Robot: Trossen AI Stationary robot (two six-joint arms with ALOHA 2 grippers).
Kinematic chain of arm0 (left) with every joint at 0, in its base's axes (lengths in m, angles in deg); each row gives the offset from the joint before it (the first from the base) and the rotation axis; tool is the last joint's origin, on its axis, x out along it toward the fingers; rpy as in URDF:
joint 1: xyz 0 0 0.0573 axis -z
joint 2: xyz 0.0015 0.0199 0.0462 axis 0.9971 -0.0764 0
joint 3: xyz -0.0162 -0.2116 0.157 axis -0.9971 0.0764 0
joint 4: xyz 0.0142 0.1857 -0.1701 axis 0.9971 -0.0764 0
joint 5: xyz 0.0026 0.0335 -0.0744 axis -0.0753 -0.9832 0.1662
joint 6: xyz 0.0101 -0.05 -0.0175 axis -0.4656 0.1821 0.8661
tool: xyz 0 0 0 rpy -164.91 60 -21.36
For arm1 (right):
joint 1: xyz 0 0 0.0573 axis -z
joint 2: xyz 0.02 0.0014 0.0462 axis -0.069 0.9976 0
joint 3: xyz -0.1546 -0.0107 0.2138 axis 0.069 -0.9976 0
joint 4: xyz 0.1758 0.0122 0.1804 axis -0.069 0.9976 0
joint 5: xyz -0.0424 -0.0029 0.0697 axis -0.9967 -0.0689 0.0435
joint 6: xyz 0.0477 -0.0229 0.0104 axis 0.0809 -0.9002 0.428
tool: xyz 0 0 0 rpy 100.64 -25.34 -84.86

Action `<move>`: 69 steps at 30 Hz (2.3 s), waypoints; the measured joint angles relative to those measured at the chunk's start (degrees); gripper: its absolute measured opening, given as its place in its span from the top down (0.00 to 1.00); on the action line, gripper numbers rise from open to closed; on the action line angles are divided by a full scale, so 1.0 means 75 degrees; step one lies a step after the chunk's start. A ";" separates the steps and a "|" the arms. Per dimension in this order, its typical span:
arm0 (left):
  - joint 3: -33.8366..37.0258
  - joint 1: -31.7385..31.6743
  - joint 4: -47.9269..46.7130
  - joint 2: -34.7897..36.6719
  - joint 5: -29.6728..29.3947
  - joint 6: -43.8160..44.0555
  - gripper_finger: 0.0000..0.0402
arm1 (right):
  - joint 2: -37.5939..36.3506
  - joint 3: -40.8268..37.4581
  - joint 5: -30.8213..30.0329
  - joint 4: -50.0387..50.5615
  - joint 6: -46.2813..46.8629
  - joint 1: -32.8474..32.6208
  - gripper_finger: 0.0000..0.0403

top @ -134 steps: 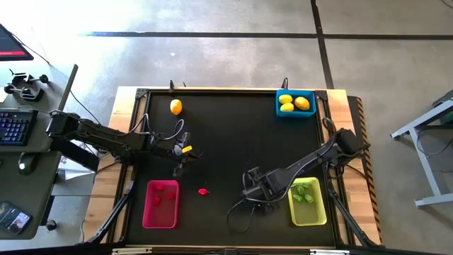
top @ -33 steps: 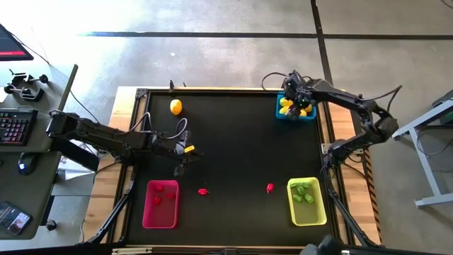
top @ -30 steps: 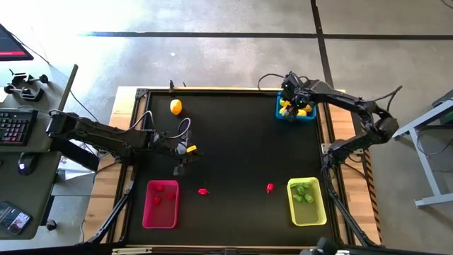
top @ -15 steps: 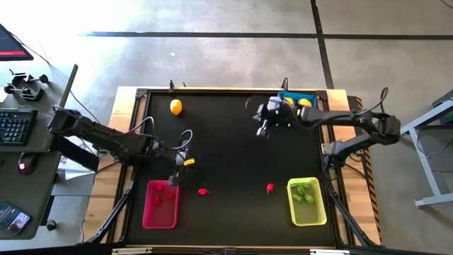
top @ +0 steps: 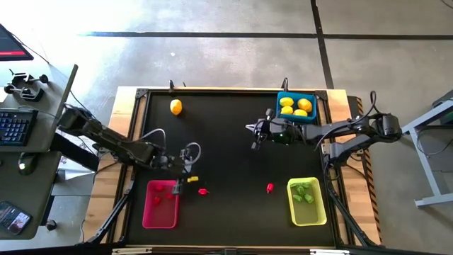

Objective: Sort produce into baskets
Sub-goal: Put the red chili pepper into the red bin

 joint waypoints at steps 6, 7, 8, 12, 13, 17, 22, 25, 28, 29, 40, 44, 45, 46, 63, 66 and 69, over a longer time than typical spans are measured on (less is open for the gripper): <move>-0.0957 0.0480 -0.0646 -0.1082 -0.0333 0.0282 0.66 | 0.0000 0.0000 -0.0011 -0.0030 -0.0049 -0.0023 1.00; -0.1126 0.0503 -0.0794 -0.1267 -0.0350 0.0385 0.63 | 0.0000 0.0000 -0.0011 -0.0028 -0.0052 -0.0024 1.00; -0.1276 0.0525 -0.0932 -0.1431 -0.0350 0.0507 0.61 | 0.0000 0.0000 -0.0011 -0.0021 -0.0052 -0.0026 1.00; -0.1823 0.0538 -0.1465 -0.2069 -0.0125 0.0720 0.55 | 0.0003 0.0000 -0.0009 0.0045 -0.0070 -0.0026 1.00; -0.1920 0.0558 -0.1543 -0.2208 -0.0056 0.0670 0.54 | 0.0003 0.0000 -0.0011 0.0053 -0.0090 -0.0026 1.00; -0.2183 0.0663 -0.1619 -0.2695 0.0121 0.0337 0.53 | 0.0003 0.0000 -0.0007 0.0101 -0.0084 -0.0026 1.00; -0.2240 0.0649 -0.1672 -0.3023 0.0260 0.0223 0.54 | 0.0003 0.0000 0.0059 0.0154 0.0059 -0.0026 1.00; -0.2240 0.0650 -0.1635 -0.3245 0.0265 0.0160 0.55 | 0.0003 0.0000 0.0059 0.0195 0.0108 -0.0047 1.00; -0.2240 0.0650 -0.1613 -0.3452 0.0268 0.0160 0.56 | 0.0006 0.0000 0.0059 0.0209 0.0105 -0.0123 1.00; -0.2240 0.0650 -0.1613 -0.3519 0.0268 0.0160 0.56 | 0.0006 0.0000 0.0062 0.0207 0.0110 -0.0156 1.00; -0.2240 0.0656 -0.1569 -0.3591 0.0260 0.0273 0.73 | 0.0006 0.0000 0.0066 0.0210 0.0102 -0.0427 1.00; -0.2237 0.0647 -0.1564 -0.3532 0.0289 0.0004 0.85 | 0.0006 0.0000 0.0006 0.0224 0.0091 -0.0425 1.00; -0.2237 0.0623 -0.1564 -0.3490 0.0291 -0.0063 0.88 | 0.0006 0.0000 0.0000 0.0224 0.0084 -0.0425 1.00; -0.2256 0.0599 -0.1607 -0.3450 0.0304 -0.0127 0.91 | 0.0006 0.0000 -0.0002 0.0227 0.0076 -0.0422 1.00; -0.4091 0.0474 -0.4962 -0.2427 0.0579 -0.1108 0.98 | 0.0006 0.0001 -0.0011 0.0293 -0.0113 -0.0186 1.00; -0.4364 0.0636 -0.5703 -0.2241 0.1003 -0.0901 0.98 | 0.0006 0.0003 -0.0008 0.0368 -0.0113 -0.0186 1.00; -0.4478 0.0831 -0.6349 -0.2030 0.1515 -0.0461 0.98 | 0.0006 0.0003 -0.0011 0.0422 -0.0113 -0.0186 1.00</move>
